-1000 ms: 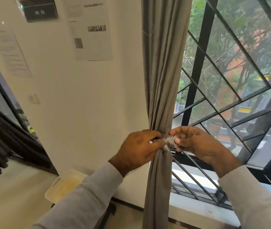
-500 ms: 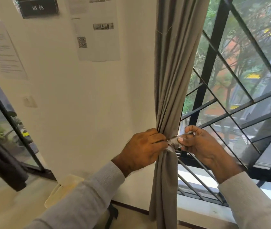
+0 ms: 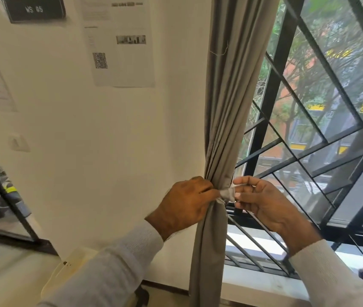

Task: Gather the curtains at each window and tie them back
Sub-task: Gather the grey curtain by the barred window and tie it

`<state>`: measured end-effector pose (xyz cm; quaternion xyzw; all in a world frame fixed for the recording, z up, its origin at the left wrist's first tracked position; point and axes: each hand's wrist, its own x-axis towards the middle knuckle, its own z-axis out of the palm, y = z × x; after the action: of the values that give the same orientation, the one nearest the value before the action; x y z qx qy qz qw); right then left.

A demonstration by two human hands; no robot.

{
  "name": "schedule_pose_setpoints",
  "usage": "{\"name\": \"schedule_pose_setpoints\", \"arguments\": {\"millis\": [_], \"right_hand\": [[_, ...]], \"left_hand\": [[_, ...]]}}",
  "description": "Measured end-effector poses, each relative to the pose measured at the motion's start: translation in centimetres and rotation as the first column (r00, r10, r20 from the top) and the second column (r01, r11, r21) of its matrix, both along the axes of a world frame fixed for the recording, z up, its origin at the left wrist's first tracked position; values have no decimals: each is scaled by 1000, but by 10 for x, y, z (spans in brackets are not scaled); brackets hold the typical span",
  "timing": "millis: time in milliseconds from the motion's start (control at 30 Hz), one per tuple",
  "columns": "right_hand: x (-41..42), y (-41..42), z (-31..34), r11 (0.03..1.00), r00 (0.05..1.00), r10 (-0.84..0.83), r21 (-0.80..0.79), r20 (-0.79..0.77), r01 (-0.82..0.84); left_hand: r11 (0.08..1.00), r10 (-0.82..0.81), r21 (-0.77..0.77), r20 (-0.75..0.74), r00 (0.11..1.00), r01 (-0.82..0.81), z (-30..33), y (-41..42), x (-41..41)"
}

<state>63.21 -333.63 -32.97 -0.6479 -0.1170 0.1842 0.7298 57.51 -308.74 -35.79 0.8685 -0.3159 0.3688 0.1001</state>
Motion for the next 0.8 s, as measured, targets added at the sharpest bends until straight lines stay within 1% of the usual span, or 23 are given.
{"name": "schedule_pose_setpoints", "arguments": {"millis": [133, 233, 333, 533, 633, 800], "right_hand": [[-3, 5, 4, 990, 989, -84, -99, 123, 96], [0, 3, 1, 980, 970, -156, -96, 186, 176], [9, -3, -1, 968, 959, -231, -62, 165, 244], [26, -10, 3, 955, 953, -285, -48, 101, 291], [31, -11, 10, 946, 943, -311, -55, 120, 319], [36, -9, 15, 931, 928, -340, -86, 152, 355]], "left_hand": [[1000, 6, -10, 3, 1000, -6, -1, -7, 0], [999, -47, 19, 7, 999, 47, 0, -14, 0], [996, -63, 64, -5, 998, 63, -3, -18, -1], [993, -83, 86, -28, 996, 85, -14, -17, -10], [994, -59, 91, -33, 998, 62, -12, -17, -12], [997, 6, 77, -101, 995, 2, -14, -12, -10]]}}
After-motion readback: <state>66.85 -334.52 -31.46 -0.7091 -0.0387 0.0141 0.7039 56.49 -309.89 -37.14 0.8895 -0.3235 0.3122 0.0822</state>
